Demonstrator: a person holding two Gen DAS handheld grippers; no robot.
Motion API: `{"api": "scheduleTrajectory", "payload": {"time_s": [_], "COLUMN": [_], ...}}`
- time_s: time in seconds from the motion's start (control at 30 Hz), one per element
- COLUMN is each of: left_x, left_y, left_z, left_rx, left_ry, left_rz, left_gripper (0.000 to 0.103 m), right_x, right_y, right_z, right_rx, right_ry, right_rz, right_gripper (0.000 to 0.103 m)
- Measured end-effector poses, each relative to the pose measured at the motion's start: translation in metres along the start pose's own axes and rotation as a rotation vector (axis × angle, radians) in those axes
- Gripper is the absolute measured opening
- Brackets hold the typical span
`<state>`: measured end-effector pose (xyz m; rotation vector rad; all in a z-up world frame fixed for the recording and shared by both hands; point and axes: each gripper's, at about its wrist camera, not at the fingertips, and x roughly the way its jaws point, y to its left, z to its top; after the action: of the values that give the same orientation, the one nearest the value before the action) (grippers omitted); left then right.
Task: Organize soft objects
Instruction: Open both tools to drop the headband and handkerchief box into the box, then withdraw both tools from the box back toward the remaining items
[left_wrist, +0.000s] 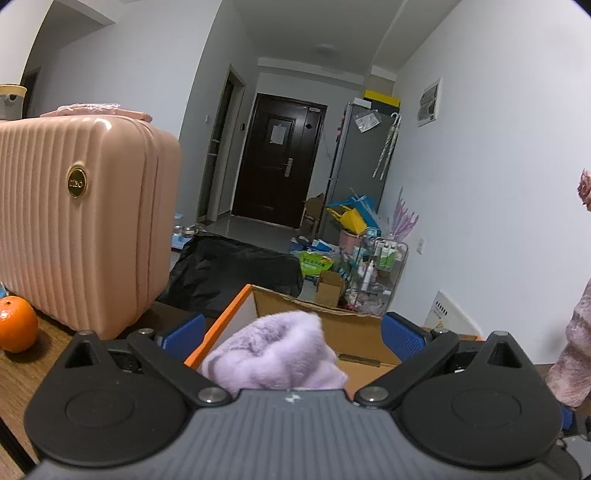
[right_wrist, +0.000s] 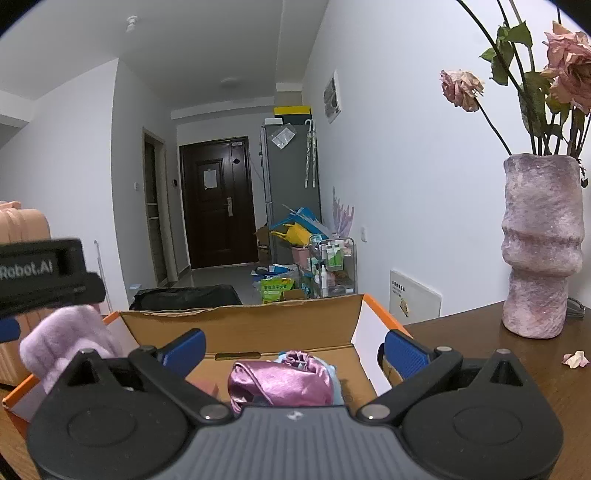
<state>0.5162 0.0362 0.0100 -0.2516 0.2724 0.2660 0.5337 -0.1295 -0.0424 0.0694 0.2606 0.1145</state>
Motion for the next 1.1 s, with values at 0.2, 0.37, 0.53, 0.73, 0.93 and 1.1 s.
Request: {"api": "scheduleTrajectory", "payload": {"time_s": [0.2,0.37,0.53,0.73,0.93,1.1], "left_x": [0.001,-0.001,-0.007,-0.021,-0.033,-0.04], "left_y": [0.001,-0.001,0.0,0.0,0.001,0.005], "left_z": [-0.002,-0.006,-0.01,-0.014,-0.019,-0.021], "left_rx": [-0.002,0.003,0.005,0.028,0.059,0.051], "left_ry": [0.006,-0.002,-0.026,-0.059,-0.064,-0.06], "left_rz": [0.005,0.013,0.026,0.002,-0.031,-0.035], "left_gripper": [0.103,0.103,0.103,0.103,0.103,0.103], "right_x": [-0.002,-0.003,-0.005,-0.01,-0.02,-0.028], "right_y": [0.0,0.001,0.002,0.001,0.001,0.0], "right_z": [-0.001,-0.003,-0.003,-0.005,-0.007,-0.009], "right_rx": [0.001,-0.003,-0.008,-0.019,-0.034,-0.047], "right_ry": [-0.001,-0.001,-0.005,-0.012,-0.016,-0.018], "right_rz": [-0.008,-0.015,-0.018,-0.02,-0.024,-0.027], "right_gripper": [0.103,0.103,0.103,0.103,0.103,0.103]}}
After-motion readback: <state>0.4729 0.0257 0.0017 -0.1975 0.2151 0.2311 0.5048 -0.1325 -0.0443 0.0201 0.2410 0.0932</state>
